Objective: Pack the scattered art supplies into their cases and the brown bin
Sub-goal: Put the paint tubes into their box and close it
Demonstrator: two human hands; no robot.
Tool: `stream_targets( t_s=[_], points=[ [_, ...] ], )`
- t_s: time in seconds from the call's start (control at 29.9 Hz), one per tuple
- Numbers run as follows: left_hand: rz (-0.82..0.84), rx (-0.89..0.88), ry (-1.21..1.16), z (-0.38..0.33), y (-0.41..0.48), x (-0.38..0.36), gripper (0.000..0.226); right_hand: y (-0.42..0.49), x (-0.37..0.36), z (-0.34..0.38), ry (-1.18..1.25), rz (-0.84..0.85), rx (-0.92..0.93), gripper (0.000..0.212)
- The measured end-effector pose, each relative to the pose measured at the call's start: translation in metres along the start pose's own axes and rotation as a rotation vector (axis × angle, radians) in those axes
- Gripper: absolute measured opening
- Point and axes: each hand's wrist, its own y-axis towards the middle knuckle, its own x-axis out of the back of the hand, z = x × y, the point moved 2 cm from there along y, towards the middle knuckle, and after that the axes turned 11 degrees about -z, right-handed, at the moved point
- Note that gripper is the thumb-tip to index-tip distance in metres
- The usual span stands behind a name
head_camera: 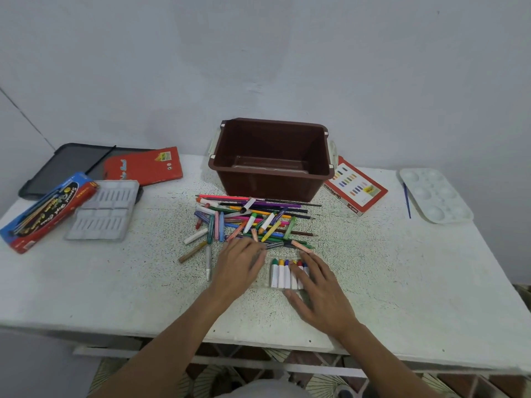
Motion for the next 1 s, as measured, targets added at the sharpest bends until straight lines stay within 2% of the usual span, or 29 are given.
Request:
stream_targets(
  t_s=[0.13,0.33,0.53,0.67,0.8,1.0],
  points=[
    [-0.046,0.08,0.135,0.005,0.029,-0.001,0.02,0.0,0.0,0.0,0.003,-0.01,0.007,0.058],
    [0.078,0.153,0.244,0.003,0.059,-0.013,0.028,0.002,0.0,0.001,0.005,-0.009,0.006,0.057],
    [0.12,0.103,0.436,-0.003,0.066,-0.017,0.031,0.002,0.0,-0.001,0.014,-0.013,0.014,0.057],
    [0.126,0.076,0.478,-0.003,0.065,-0.017,0.028,0.002,0.0,-0.001,0.021,-0.027,0.023,0.056],
    [0.002,0.125,0.333,0.0,0.061,-0.011,0.019,0.002,0.001,-0.001,0.017,-0.024,0.02,0.056],
    [-0.1,0.253,-0.114,-0.002,0.05,0.005,0.011,0.002,0.0,-0.001,0.006,-0.014,0.008,0.057]
  ],
)
